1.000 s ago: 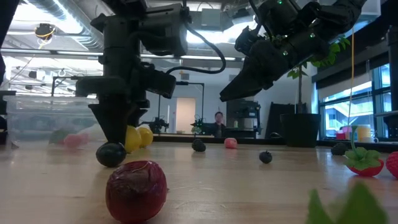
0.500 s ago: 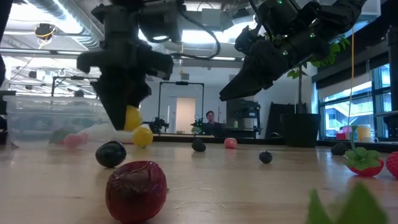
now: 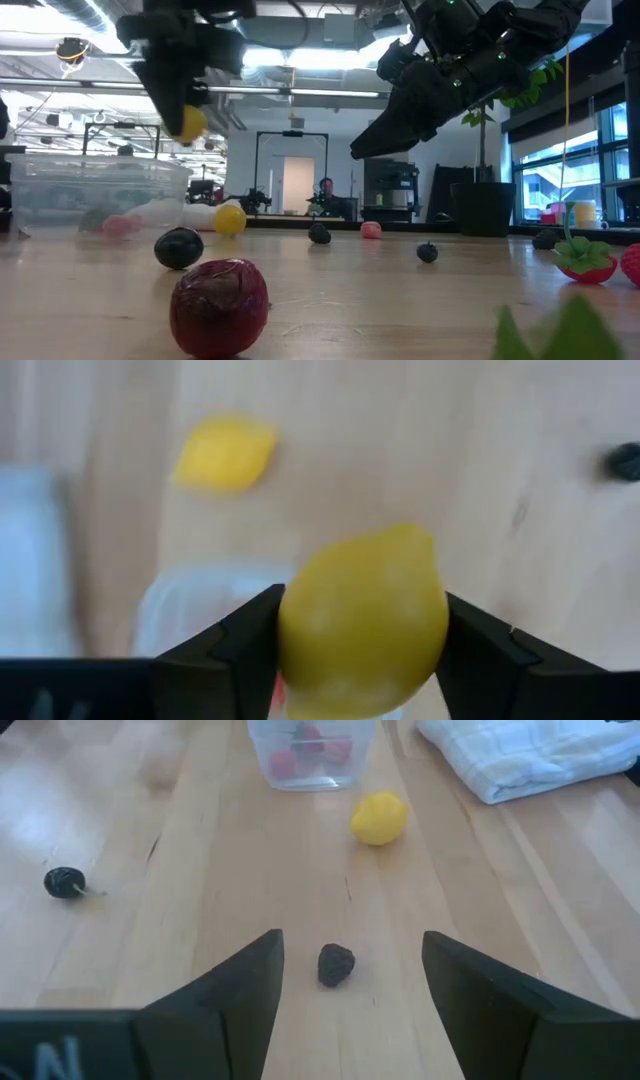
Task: Pick and placing Produce into tupperware
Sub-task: Put the bottom yellow lemon into the transparent bin
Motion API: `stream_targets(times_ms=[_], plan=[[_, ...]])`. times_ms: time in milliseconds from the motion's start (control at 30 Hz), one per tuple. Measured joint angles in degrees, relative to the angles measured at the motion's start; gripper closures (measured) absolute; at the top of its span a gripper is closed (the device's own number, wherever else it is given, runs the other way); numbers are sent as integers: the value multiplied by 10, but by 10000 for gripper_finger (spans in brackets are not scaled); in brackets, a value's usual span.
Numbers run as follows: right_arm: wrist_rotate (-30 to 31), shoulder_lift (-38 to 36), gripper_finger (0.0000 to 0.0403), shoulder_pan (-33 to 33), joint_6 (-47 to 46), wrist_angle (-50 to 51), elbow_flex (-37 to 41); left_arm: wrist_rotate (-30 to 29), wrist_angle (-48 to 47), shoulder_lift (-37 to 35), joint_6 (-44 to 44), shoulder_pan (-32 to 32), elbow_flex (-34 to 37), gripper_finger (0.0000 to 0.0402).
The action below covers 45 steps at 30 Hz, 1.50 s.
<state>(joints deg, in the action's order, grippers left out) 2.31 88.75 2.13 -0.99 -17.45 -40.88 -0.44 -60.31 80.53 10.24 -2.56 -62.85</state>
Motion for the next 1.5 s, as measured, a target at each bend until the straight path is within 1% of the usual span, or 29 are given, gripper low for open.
stream_targets(times_ms=[100,233,500,567,700,767,933,1100,1333,1500], plan=[[0,0,163,0,0,-1,0,-23,-55,-17,39,-2,0,194],[0,0,163,0,0,-5,0,-49,-97,-18,58,-2,7,195],[0,0,163,0,-2,-4,0,-43,-71,-19,81,-26,90,194],[0,0,163,0,-2,-4,0,-40,-48,-19,81,-32,111,193],[0,0,163,0,-2,-4,0,-12,8,-19,74,-40,145,197],[0,0,163,0,-2,-4,0,-9,19,-19,74,-42,156,197],[0,0,163,0,-2,-4,0,-9,32,-19,81,-47,174,188],[0,0,163,0,-2,-4,0,-9,40,-19,88,-47,187,188],[0,0,163,0,-2,-4,0,-9,45,-19,88,-47,189,179],[0,0,163,0,-2,-5,0,-9,45,-19,92,-47,189,181]])
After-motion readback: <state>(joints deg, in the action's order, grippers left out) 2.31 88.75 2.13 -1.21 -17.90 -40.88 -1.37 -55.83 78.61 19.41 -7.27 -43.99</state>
